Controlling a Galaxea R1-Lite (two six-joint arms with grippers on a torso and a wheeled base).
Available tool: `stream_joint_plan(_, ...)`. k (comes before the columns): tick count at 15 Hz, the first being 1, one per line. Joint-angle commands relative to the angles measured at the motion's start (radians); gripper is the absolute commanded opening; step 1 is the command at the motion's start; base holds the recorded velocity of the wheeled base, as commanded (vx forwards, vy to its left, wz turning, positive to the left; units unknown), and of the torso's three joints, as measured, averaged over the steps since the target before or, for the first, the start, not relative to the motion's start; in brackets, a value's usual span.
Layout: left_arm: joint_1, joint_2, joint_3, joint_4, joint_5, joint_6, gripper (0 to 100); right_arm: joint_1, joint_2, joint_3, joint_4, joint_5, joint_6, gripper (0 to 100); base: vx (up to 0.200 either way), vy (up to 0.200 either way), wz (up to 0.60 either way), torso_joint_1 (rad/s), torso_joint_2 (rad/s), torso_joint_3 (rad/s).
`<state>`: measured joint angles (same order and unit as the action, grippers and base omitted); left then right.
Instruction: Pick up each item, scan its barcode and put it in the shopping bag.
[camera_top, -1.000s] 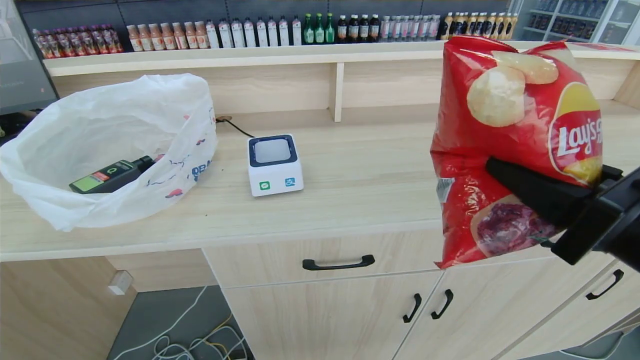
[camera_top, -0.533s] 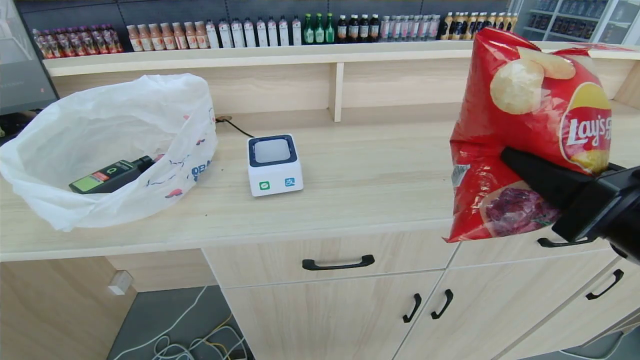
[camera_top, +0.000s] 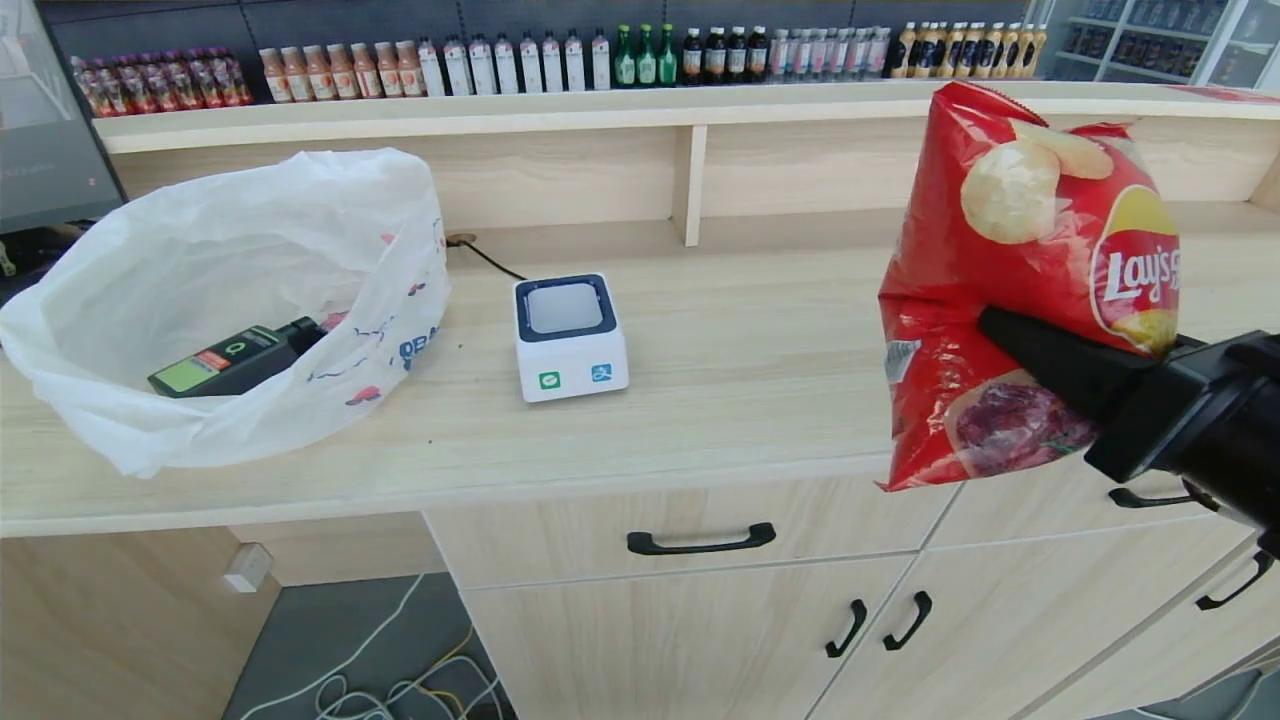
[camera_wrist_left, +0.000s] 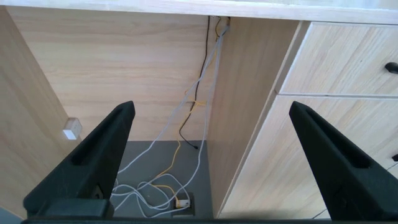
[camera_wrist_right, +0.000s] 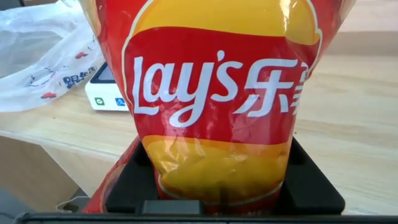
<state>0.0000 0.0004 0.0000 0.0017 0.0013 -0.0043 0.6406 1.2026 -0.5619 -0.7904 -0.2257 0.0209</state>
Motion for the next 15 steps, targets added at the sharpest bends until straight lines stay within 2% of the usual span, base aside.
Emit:
stream_joint_plan(1,0.000,0.000,0.000,0.000,0.000,-0.002,100,-0.009,0.015,-0.013,-0.006,0.000,0.007,0,0.000,0.200,0.00,0.022,0.01,0.002)
stream_joint_plan(3,0.000,0.000,0.000,0.000,0.000,-0.002,100,-0.009,0.025,-0.013,-0.009,0.026,0.005,0,0.000,0.200,0.00,0.000,0.00,0.002)
stream_joint_plan(13,0.000,0.000,0.000,-0.002,0.000,0.003,100,-0.045,0.032,-0.021,-0.007,0.022,-0.019,0,0.000,0.200,0.00,0.003,0.00,0.003)
stream_joint_plan(15,-0.002,0.000,0.000,-0.002,0.000,0.003,100,-0.044,0.034,-0.033,0.000,0.002,-0.039,0,0.000,0.000,0.00,0.000,0.00,0.000)
